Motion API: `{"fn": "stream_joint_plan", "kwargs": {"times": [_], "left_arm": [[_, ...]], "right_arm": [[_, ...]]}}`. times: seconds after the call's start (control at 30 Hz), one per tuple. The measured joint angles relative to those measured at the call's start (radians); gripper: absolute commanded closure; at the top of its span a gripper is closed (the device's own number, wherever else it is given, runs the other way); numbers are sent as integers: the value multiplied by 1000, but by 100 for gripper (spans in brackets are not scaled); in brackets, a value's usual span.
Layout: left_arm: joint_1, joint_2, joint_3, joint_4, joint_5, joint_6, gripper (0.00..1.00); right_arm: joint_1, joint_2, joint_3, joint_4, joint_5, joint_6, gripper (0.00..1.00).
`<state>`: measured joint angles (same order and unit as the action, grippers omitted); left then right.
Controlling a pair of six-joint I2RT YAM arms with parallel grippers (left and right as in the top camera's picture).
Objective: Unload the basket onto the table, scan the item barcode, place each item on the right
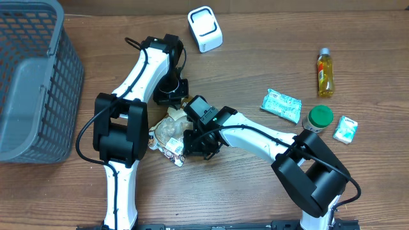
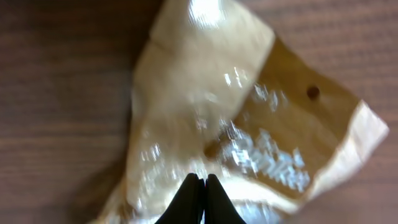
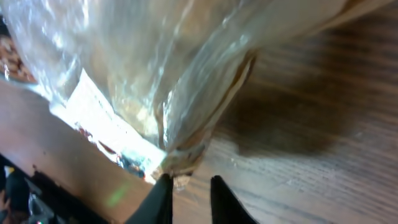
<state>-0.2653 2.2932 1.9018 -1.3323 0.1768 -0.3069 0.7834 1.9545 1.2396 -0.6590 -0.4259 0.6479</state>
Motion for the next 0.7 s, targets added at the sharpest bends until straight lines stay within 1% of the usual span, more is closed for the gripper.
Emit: {"fn": "stream_joint_plan", "kwargs": {"times": [0.07, 0.1, 0.2, 0.3, 0.43, 0.5, 0.57, 0.7], "left_arm": [[4, 0, 59, -66, 16, 1, 96], [7, 0, 96, -98, 21, 3, 96], [30, 0, 225, -219, 30, 19, 96], [58, 0, 298, -341, 25, 26, 96], [78, -2, 283, -353, 8, 30, 96], [76, -2, 256, -355, -9, 39, 96], [76, -2, 215, -354, -32, 47, 96], [76, -34, 182, -351, -54, 40, 95]], "right_arm": [[-15, 0, 26, -55, -24, -30, 65], [-27, 0, 45, -83, -35, -49, 56], [-92, 0, 139, -166, -55, -135, 48], [-167, -3, 216, -193, -65, -209, 46], [-255, -5, 233, -151, -67, -295, 28], [-289, -5, 233, -127, -64, -343, 25], [-315, -5, 233, -104, -64, -406, 24], [-318, -2, 233, -84, -65, -491, 24]]}}
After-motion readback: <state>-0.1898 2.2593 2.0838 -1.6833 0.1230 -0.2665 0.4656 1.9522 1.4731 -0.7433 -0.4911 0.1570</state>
